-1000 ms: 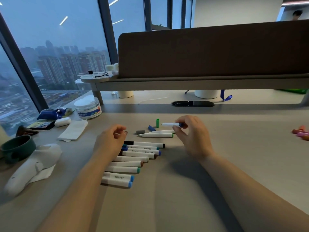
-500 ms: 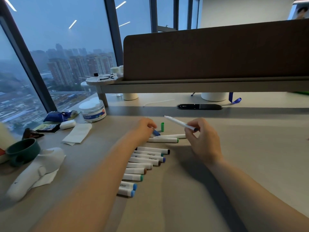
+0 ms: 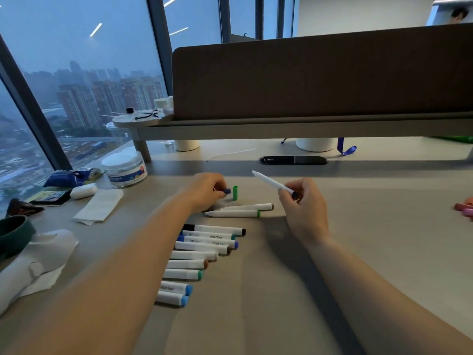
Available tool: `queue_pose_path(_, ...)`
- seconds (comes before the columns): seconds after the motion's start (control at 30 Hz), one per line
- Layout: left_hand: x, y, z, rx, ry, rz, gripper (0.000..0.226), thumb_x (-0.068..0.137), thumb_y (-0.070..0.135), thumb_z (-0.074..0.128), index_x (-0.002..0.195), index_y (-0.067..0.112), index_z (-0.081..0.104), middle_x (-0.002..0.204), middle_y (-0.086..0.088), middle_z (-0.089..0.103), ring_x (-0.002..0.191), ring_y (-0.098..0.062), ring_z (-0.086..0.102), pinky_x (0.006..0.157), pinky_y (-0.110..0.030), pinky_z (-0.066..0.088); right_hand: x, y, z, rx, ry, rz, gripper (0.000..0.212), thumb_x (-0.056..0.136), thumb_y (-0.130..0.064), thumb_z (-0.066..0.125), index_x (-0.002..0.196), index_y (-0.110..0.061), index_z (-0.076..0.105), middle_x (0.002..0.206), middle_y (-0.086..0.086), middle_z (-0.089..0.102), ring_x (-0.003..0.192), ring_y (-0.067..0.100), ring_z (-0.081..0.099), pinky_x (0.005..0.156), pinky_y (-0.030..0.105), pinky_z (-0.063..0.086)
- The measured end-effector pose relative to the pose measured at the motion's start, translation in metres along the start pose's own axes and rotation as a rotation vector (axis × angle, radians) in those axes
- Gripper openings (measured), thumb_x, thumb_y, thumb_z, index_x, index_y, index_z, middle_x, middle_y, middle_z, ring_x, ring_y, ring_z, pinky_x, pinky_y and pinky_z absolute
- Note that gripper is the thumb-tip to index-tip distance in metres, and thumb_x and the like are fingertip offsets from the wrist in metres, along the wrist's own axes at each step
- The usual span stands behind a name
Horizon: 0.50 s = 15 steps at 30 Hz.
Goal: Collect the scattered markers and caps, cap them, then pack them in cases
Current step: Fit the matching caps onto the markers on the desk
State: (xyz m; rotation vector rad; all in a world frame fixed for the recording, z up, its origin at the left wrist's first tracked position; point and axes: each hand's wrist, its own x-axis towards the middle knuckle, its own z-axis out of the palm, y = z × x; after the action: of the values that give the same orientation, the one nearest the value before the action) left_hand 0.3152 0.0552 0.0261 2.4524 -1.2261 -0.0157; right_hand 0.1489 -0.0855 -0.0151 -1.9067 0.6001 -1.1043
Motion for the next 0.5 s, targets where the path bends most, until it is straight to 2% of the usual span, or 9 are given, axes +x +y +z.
queue_pose_path(0.1,-0.024,0.014,-0.009,-0.334,0.234,-0.035,0.025,0.093,0.011,0.054,0.118,0.014,0.054,0.106,-0.002,0.056,0.096,-0.012,0.052,0.085,-0.025,0.044,-0.003,-0.006,-0.002,0.068,0.015,0.011,0.006,0.092,-0.018,0.06,0.093,-0.019,0.055,0.08,-0.01,0.054,0.071,0.007,0.052,0.064,0.024,0.043)
queue_pose_path(0.17,-0.048,0.02,-0.012,-0.545,0.33,-0.062,0.029,0.095,0.009,0.051,0.123,0.017,0.052,0.106,-0.003,0.057,0.094,-0.012,0.053,0.083,-0.022,0.047,-0.01,-0.014,0.0,0.116,0.001,-0.014,0.007,0.093,-0.016,0.06,0.096,-0.018,0.054,0.082,-0.01,0.054,0.072,0.007,0.051,0.063,0.021,0.043)
queue_pose_path(0.23,-0.072,0.021,-0.012,-0.802,0.393,-0.157,0.025,0.095,0.011,0.05,0.119,0.02,0.054,0.105,-0.003,0.061,0.095,-0.011,0.057,0.078,-0.02,0.046,-0.022,-0.024,0.004,0.176,-0.036,-0.05,0.008,0.093,-0.012,0.059,0.098,-0.017,0.054,0.083,-0.007,0.054,0.071,0.007,0.05,0.063,0.015,0.044)
queue_pose_path(0.33,-0.097,0.015,-0.01,-1.379,0.44,-0.377,0.014,0.093,0.008,0.054,0.104,0.016,0.06,0.097,-0.007,0.067,0.087,-0.013,0.063,0.073,-0.024,0.049,-0.042,-0.039,0.016,0.298,-0.112,-0.066,0.01,0.092,-0.01,0.06,0.099,-0.017,0.057,0.085,-0.001,0.058,0.072,0.006,0.051,0.063,0.013,0.045)
queue_pose_path(0.37,-0.101,0.011,-0.01,-1.507,0.451,-0.428,0.011,0.092,0.007,0.056,0.1,0.014,0.06,0.096,-0.009,0.068,0.086,-0.013,0.064,0.072,-0.025,0.05,-0.047,-0.043,0.018,0.326,-0.143,-0.067,0.011,0.091,-0.01,0.06,0.098,-0.019,0.058,0.085,-0.001,0.059,0.073,0.007,0.052,0.064,0.014,0.046)
queue_pose_path(0.43,-0.105,0.005,-0.008,-1.62,0.471,-0.485,0.009,0.091,0.007,0.057,0.098,0.011,0.061,0.097,-0.01,0.069,0.086,-0.013,0.066,0.069,-0.024,0.051,-0.052,-0.048,0.021,0.363,-0.188,-0.084,0.012,0.091,-0.01,0.061,0.095,-0.021,0.059,0.083,-0.003,0.059,0.073,0.007,0.053,0.065,0.015,0.046)
queue_pose_path(0.5,-0.107,0.0,-0.009,-1.636,0.488,-0.516,0.01,0.091,0.008,0.058,0.1,0.01,0.062,0.096,-0.01,0.07,0.085,-0.013,0.067,0.069,-0.024,0.052,-0.052,-0.047,0.02,0.394,-0.202,-0.09,0.013,0.091,-0.009,0.061,0.092,-0.021,0.061,0.08,-0.003,0.059,0.072,0.009,0.053,0.066,0.019,0.046)
